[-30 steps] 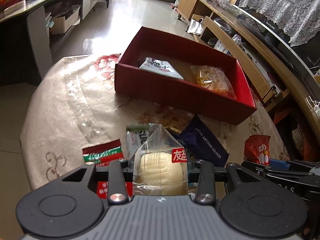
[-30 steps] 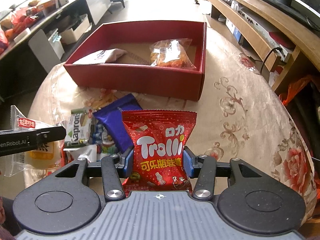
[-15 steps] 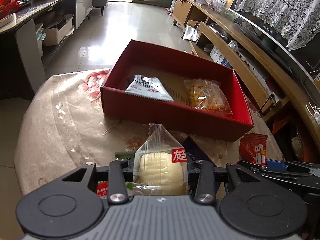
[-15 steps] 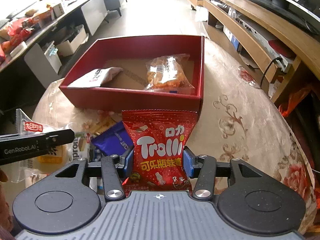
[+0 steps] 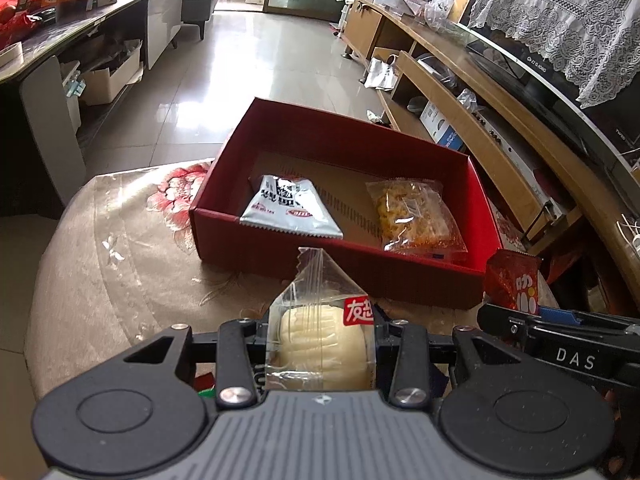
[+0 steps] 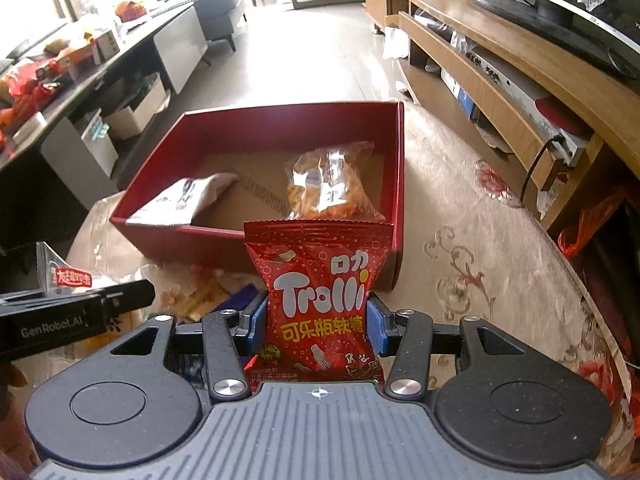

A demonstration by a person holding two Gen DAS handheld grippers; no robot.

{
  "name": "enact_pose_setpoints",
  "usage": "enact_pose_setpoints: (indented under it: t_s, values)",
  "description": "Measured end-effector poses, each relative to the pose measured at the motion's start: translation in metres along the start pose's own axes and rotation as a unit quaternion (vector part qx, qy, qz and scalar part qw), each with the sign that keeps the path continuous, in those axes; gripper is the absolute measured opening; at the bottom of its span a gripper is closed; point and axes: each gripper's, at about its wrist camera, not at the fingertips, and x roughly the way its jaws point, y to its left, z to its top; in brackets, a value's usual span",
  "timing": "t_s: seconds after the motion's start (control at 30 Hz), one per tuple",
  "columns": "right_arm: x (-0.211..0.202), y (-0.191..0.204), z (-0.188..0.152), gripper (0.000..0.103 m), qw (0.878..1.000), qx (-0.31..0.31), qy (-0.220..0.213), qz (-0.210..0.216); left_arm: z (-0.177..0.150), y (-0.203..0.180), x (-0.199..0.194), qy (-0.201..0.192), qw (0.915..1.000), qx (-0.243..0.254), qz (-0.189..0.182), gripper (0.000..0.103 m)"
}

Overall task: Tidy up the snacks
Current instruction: 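Carry the steamed bun with left tool while right tool carries the Trolli bag over the box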

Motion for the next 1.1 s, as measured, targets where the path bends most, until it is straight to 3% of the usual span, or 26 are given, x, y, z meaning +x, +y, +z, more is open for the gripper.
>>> enact_pose_setpoints:
  t_s: [1.1]
  values:
    - [0.029,0.003,0.054,0.057,1.000,0.016,-0.021,0.004,0.064,-0.012,0.030,-0.027,0.9995,-0.010,-0.013,0.038]
